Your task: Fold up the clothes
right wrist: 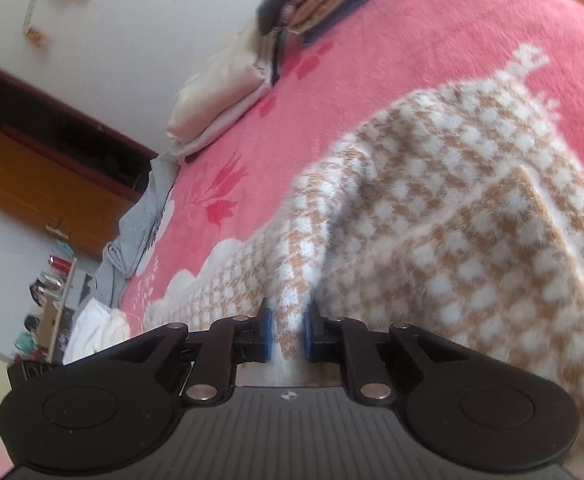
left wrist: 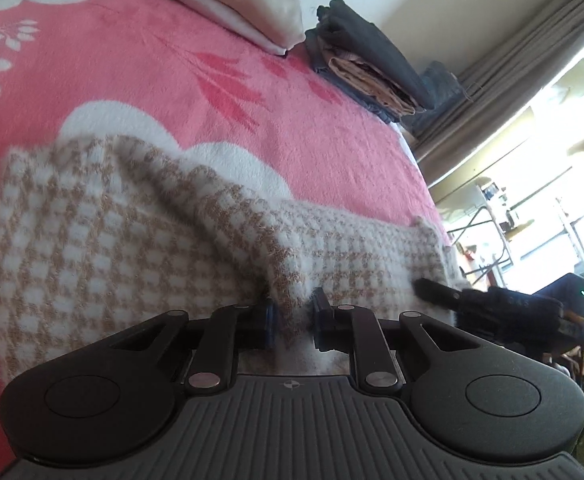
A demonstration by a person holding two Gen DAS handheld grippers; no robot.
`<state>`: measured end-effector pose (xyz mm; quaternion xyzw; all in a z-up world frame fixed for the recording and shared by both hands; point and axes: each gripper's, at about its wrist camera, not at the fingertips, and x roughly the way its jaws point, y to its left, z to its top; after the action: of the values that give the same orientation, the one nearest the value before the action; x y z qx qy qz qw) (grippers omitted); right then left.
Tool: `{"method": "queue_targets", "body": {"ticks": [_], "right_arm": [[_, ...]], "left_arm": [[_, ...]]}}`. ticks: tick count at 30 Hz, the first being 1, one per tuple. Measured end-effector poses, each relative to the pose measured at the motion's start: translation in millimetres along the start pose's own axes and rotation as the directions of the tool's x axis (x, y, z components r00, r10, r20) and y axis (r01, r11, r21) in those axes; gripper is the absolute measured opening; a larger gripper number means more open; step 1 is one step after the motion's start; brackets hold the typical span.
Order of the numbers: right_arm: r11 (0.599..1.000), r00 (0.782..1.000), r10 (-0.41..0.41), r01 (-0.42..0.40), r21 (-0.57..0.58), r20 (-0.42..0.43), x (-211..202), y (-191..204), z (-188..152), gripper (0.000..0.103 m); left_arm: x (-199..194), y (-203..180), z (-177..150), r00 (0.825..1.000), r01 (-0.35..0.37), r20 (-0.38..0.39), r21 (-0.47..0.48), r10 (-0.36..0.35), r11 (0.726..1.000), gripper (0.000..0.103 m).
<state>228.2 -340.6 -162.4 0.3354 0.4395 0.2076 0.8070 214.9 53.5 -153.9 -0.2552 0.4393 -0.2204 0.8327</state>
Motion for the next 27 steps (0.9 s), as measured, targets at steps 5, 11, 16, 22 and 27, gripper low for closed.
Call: {"method": "queue_targets", "body": {"ticks": [5, 11, 16, 22, 27], "right_arm": [[1.0, 1.0, 0.014, -0.014, -0.01, 0.008, 1, -7, -7, 0.014], [0.994, 0.998, -0.054, 0.056, -0.096, 0.026, -27, 9, -11, 0.027], [0.927, 0.972, -0.132, 0.191, -0.324, 0.195, -56, 56, -11, 0.027], [0.788, 0.934, -0.172, 0.321, -0.524, 0.314, -10, 95, -19, 0.026], [0.763, 0.932, -0.249, 0.356, -0.54, 0.264, 24, 53, -40, 0.025]], "left_arm": [[-2, -3, -4, 0.999, -0.033, 0.003, 0.056, 0.033, 0.998, 0.022], [-39, -30, -14, 0.985, -0.152, 0.118, 0.236, 0.127, 0.96, 0.028], [-52, -68, -13, 0.962, -0.202, 0.251, 0.398, 0.106, 0.895, 0.028], [13, -68, -18, 0.956, -0.294, 0.176, 0.53, 0.236, 0.795, 0.028], [9, -47, -28, 0.964, -0.258, 0.195, 0.538, 0.179, 0.803, 0.027]]}}
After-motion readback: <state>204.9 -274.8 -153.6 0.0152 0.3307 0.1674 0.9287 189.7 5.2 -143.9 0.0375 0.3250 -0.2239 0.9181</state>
